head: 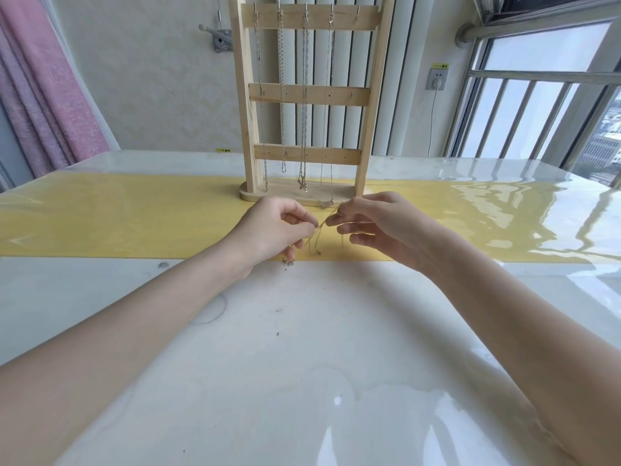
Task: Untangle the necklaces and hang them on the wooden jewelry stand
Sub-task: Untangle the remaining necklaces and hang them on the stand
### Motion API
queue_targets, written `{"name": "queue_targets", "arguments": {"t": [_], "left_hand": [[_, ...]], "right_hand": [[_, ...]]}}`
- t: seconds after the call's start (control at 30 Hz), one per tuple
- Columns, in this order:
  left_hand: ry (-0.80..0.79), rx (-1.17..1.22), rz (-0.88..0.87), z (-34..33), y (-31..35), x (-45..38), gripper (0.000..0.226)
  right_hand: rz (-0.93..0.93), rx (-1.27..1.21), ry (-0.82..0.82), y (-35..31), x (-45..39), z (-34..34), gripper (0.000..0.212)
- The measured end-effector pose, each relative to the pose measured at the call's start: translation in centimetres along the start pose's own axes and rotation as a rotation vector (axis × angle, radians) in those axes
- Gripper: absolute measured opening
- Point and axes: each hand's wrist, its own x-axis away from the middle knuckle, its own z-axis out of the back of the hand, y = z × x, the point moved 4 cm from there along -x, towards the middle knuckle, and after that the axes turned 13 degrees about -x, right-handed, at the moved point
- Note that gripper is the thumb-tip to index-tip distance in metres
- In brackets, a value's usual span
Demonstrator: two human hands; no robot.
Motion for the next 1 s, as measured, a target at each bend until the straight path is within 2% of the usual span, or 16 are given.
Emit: {"name": "queue_targets", "arguments": {"t": [0.17, 0.37, 0.53, 0.83, 1.0], "left_hand": [[0.026, -0.004, -0.019, 0.0, 0.0, 0.0, 0.011], [-0.001, 0.145, -0.071, -0.5, 0.6, 0.3, 0.015], [-0.013, 0.185, -0.050, -0.7, 0.6, 0.4, 0.013], [-0.010, 0.111, -0.065, -0.7, 0.7, 0.6, 0.012], [-0.050, 0.111, -0.080, -0.9, 0.9, 0.7, 0.014]], "right_hand": [[-0.040, -0.119, 0.012, 0.1, 0.0, 0.0, 0.017], [-0.094, -0.290, 0.007, 0.7, -0.1, -0.5, 0.017], [-0.122, -0.447, -0.015, 0.7, -0.3, -0.4, 0.012], [-0.201, -0.419, 0.023, 1.4, -0.3, -0.3, 0.015], [-0.184, -0.385, -0.038, 1.3, -0.1, -1.0, 0.009]]}}
